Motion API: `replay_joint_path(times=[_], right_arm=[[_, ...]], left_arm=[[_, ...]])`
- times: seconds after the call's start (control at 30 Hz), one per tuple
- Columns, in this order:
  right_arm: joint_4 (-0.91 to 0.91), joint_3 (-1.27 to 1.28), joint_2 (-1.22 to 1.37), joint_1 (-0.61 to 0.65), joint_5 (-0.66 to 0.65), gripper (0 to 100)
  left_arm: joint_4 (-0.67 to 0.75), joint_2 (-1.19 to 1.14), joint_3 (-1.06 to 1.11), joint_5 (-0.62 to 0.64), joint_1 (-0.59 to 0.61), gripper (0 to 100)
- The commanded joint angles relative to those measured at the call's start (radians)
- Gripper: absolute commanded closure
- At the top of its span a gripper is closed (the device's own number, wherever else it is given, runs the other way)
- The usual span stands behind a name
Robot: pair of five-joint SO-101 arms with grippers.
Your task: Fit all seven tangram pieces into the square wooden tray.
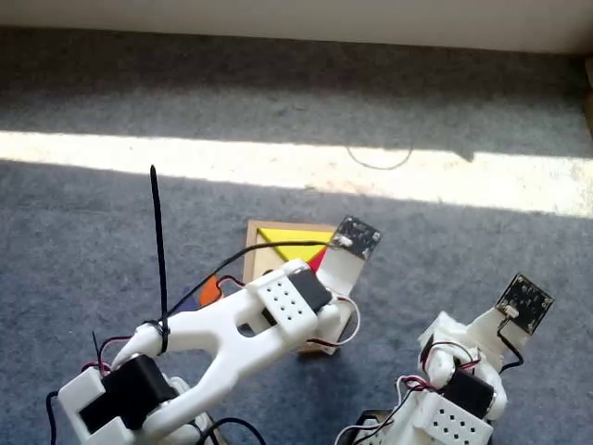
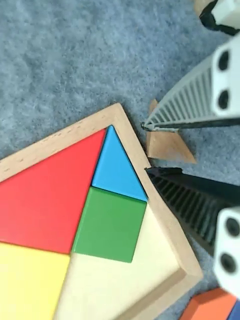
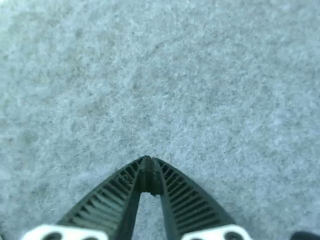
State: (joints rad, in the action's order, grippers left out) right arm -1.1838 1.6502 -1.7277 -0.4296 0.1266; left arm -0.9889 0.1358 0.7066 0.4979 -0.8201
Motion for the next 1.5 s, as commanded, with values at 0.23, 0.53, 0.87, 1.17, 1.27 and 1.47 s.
replay_joint_path(times=[0.23,0.53,0.87,1.17,1.27,1.47], right_arm=[[0.021,-0.008,-0.007,0.015,0.006,99.4],[0.021,-0.008,-0.007,0.015,0.006,99.4],[0.021,-0.008,-0.007,0.015,0.006,99.4],[0.021,-0.008,-0.007,0.015,0.006,99.4],[0.021,-0.008,-0.007,0.015,0.006,99.4],[0.021,-0.008,-0.007,0.015,0.006,99.4]], left_arm=[[-0.012,0.013,0.070,0.000,0.010,87],[-0.141,0.015,0.061,-0.354,0.016,87],[-0.348,0.015,-0.200,-0.006,0.010,87],[-0.408,0.004,-0.114,0.264,0.010,87],[-0.350,0.004,-0.053,0.318,0.025,87],[-0.242,0.004,-0.005,0.339,0.073,79]])
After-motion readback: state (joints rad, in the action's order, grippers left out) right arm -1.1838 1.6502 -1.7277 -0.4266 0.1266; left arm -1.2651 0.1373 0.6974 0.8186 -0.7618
